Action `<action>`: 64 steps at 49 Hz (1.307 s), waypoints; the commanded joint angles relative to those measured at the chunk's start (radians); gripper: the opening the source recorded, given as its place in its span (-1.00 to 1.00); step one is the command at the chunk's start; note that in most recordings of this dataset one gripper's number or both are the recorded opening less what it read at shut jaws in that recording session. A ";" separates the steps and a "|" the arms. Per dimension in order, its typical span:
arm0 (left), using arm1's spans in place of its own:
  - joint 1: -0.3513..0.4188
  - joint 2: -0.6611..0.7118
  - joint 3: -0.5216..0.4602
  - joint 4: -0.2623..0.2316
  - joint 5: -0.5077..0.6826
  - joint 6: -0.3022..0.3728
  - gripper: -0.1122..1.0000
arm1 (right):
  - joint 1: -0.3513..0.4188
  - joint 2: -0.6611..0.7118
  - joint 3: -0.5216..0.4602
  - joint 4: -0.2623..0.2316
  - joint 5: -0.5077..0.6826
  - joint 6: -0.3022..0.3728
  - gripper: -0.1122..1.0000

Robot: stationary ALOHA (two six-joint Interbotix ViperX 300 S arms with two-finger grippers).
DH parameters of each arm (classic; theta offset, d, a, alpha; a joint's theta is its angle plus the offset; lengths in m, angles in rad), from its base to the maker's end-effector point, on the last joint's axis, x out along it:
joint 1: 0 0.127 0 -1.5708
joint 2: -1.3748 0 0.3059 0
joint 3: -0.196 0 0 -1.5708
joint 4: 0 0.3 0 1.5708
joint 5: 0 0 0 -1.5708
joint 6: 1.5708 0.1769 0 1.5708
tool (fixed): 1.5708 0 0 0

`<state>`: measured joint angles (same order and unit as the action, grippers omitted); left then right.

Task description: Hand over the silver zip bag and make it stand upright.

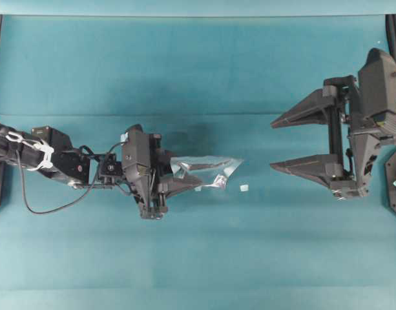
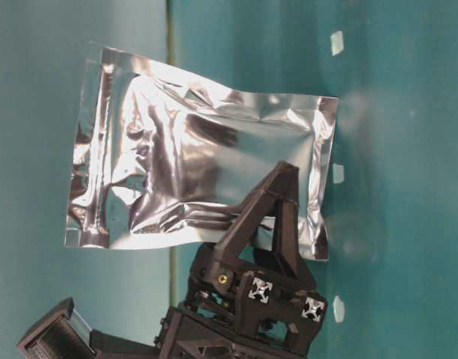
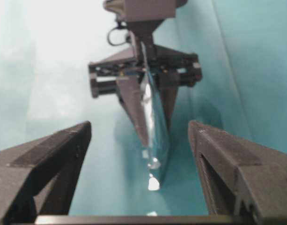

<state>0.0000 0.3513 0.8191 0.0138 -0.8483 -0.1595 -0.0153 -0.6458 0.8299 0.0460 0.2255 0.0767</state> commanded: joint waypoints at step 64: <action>-0.017 -0.003 -0.006 0.003 -0.008 -0.008 -0.39 | 0.003 -0.055 0.057 0.002 -0.055 0.011 0.88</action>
<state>-0.0031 0.3513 0.8207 0.0138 -0.8514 -0.1641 -0.0138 -0.6964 0.8943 0.0460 0.1795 0.0782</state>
